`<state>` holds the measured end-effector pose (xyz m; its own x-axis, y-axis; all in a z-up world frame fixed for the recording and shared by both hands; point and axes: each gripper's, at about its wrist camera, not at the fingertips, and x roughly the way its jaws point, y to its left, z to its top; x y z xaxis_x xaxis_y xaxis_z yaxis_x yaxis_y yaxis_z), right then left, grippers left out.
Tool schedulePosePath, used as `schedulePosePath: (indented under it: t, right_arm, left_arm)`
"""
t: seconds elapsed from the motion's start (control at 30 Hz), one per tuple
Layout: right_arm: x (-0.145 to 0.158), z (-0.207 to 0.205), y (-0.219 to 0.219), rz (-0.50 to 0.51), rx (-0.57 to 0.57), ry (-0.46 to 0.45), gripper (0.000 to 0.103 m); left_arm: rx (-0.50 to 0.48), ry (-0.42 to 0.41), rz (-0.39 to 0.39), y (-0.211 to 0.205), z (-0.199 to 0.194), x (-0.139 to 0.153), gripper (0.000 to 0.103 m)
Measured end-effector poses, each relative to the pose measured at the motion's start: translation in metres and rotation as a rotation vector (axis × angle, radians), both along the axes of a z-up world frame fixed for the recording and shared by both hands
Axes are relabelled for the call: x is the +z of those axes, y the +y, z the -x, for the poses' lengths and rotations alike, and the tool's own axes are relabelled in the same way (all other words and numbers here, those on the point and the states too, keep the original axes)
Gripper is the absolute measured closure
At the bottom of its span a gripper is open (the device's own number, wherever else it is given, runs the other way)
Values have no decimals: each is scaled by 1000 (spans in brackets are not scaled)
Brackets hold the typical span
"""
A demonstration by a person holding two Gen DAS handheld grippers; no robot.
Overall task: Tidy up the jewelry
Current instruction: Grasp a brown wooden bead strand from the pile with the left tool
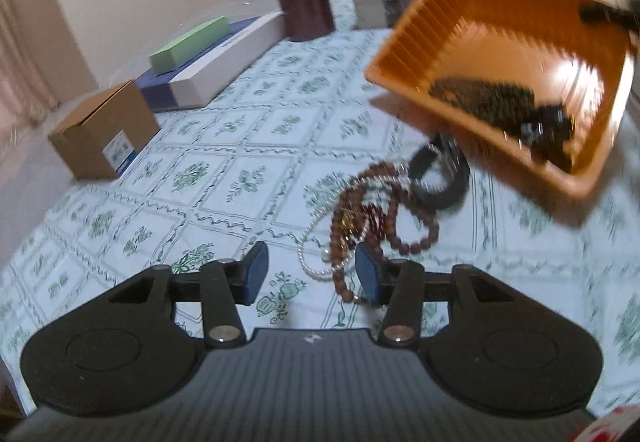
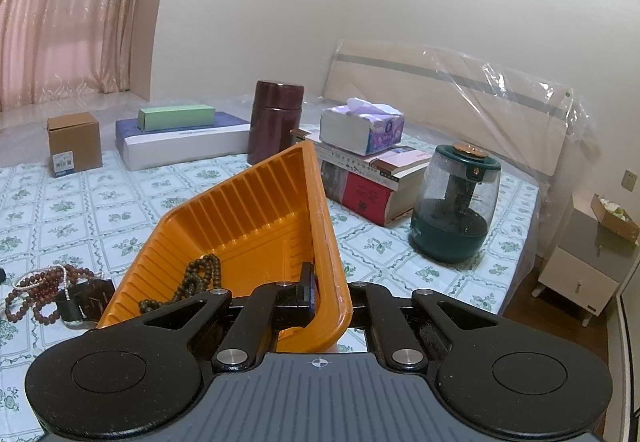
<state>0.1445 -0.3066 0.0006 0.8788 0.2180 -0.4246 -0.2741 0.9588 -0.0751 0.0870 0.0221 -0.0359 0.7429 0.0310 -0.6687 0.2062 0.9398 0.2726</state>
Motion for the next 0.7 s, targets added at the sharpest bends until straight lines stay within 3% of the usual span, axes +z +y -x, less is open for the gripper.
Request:
schedulePosePath:
  t: [0.1,0.2,0.4,0.53,0.7]
  right_arm:
    - [0,0,0,0,0,0,97]
    - [0,0,0,1,-1,1,97]
    - [-1,0,-1,3,-4,3,97]
    - [-1,0,0,4,-4,2,97]
    - [-2,0,-1,5,-4,3,97]
  left_arm:
    - [-37,-4,-59,-7,-2,-9,62]
    - [-70,2,-97,-11,-5,-15,73]
    - [-160,-15,-222,-26,-5,-24,81]
    - [-209,-4,-255,-32,-6,-30,84]
    - [-220,5,-293,-37,-9,-36,94]
